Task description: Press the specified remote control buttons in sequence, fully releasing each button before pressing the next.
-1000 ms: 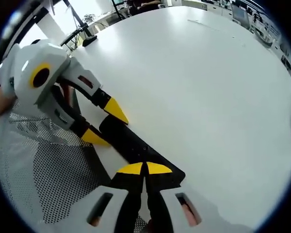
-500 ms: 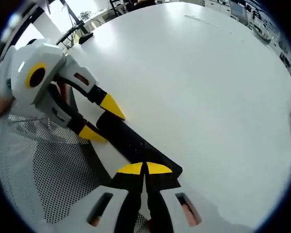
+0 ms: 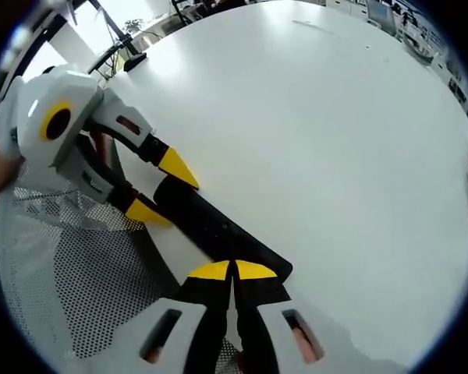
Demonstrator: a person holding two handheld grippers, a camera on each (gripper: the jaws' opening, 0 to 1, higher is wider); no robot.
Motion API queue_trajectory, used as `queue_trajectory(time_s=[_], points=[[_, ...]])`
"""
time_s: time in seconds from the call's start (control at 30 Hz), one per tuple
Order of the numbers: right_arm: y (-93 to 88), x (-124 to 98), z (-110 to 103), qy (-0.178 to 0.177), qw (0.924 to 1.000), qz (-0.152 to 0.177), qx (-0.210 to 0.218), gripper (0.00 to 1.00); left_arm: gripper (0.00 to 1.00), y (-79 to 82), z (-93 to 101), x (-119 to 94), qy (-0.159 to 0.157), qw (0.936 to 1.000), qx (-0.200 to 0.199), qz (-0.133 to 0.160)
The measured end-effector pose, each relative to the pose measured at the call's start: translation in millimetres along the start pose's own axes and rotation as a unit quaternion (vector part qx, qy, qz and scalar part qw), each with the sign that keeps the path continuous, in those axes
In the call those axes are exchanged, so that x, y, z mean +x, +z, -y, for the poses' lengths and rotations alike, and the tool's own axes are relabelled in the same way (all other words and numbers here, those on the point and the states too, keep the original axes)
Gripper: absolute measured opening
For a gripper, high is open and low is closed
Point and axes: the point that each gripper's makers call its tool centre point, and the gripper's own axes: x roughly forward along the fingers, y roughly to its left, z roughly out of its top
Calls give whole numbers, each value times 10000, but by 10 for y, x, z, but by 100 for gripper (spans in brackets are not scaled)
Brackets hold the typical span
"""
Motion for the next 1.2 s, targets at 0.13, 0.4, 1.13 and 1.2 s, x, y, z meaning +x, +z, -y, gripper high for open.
queue_trajectory(time_s=[0.13,0.4,1.13,1.2], points=[[4,7,-10,-44,9999,-67,-114,0,25,-1,-3,5,-9,10000,13,-11],[14,30,15,-280,9969,-267,-687,0,25,-1,-5,9,-7,10000,-1,-18],[-1,28,27,-311,9957,-199,-850,0,25,0,-8,14,-1,10000,1,-16],[-2,28,31,-293,9956,-174,-868,0,25,-3,-12,18,0,10000,-2,-16]])
